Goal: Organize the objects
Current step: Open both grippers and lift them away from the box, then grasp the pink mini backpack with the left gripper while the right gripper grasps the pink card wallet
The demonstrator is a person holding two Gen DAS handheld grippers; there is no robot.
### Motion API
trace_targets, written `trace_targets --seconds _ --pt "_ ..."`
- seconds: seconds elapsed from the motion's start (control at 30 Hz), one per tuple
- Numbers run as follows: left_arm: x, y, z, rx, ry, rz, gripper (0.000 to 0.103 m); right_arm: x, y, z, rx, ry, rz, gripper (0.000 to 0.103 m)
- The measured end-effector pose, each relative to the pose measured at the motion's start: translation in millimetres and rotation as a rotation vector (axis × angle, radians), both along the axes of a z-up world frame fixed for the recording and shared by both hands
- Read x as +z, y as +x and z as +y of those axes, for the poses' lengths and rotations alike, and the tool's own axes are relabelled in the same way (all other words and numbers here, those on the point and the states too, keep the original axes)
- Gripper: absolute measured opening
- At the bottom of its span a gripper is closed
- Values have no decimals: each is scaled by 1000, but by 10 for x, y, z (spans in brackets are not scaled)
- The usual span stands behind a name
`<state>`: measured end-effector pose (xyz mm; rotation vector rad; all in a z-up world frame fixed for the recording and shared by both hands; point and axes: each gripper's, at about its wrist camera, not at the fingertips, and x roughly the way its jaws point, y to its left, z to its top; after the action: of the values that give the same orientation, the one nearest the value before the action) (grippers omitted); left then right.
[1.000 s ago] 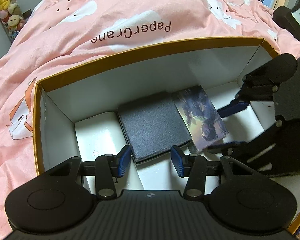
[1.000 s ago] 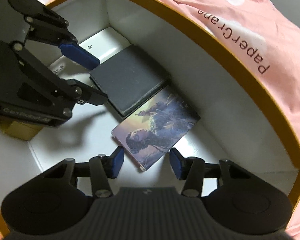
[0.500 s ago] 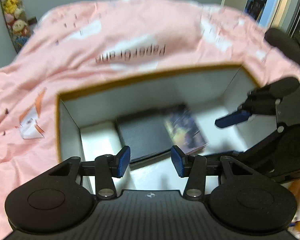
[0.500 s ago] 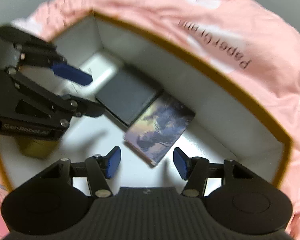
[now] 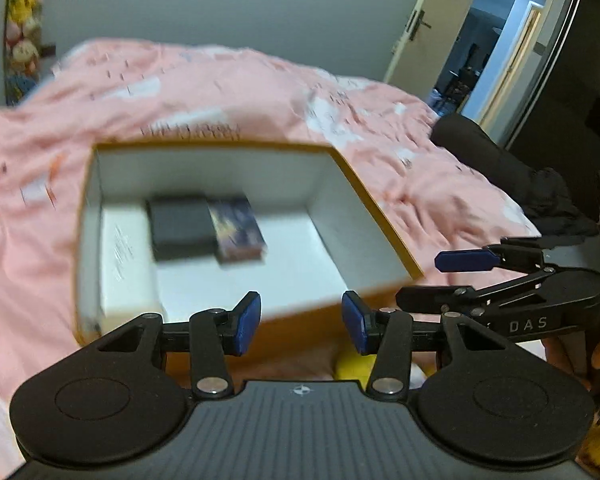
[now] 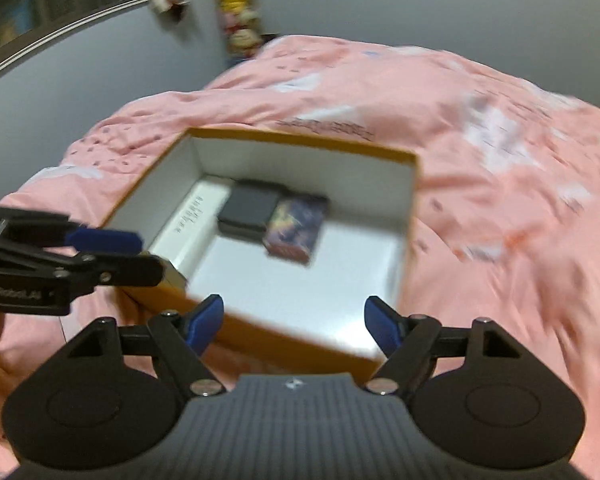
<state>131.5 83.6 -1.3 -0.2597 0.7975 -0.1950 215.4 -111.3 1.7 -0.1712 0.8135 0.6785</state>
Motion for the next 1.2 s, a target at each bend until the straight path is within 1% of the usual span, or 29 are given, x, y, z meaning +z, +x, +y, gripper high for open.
trace_targets --seconds 0.07,0.1,0.17,0.2,0.3,0.37,0.47,0.53,0.57,0.63,0.7,0.77,0.83,0.93,1.0,1.1,1.2 --pt "-54 -75 -62 -8 -28 27 56 -49 -155 -176 -44 22 22 73" --pt "-80 -106 -106 -18 -31 37 56 -97 -197 -209 -62 28 38 71" --pt "-124 -191 -196 -33 -26 56 56 -183 -328 -336 -101 44 75 70" --pt "-150 -238 -239 -36 -25 67 56 -239 -391 -389 -119 45 99 67" --pt "-215 -395 -306 -14 -46 102 56 -380 -590 -526 -147 41 145 58" --pt "-225 -517 -352 1 -42 116 56 -445 -711 -586 -158 51 158 58" --pt "-219 -608 -482 -5 14 126 55 -483 -893 -616 -144 38 162 57" --pt "-212 -667 -586 -25 49 135 55 -523 -992 -616 -139 10 165 56" --pt "-211 -692 -643 -43 74 141 55 -569 -1036 -610 -133 -18 179 52" --pt "-208 -759 -754 -83 113 141 54 -647 -1126 -634 -127 -44 199 51" --pt "-216 -811 -831 -123 134 153 53 -717 -1191 -669 -115 -69 229 50" --pt "-244 -849 -884 -152 150 183 50 -773 -1269 -700 -96 -101 257 48" --pt "-266 -893 -909 -172 160 210 49 -808 -1368 -719 -71 -136 264 48" --pt "-314 -960 -904 -185 155 253 49 -802 -1508 -673 -18 -197 231 48" --pt "-349 -998 -913 -198 151 277 48 -799 -1522 -666 -9 -209 224 48" --pt "-378 -1065 -955 -228 177 298 45 -780 -1486 -656 -8 -210 230 48" --pt "-468 -1089 -900 -226 139 352 44 -761 -1480 -639 -10 -213 223 48"
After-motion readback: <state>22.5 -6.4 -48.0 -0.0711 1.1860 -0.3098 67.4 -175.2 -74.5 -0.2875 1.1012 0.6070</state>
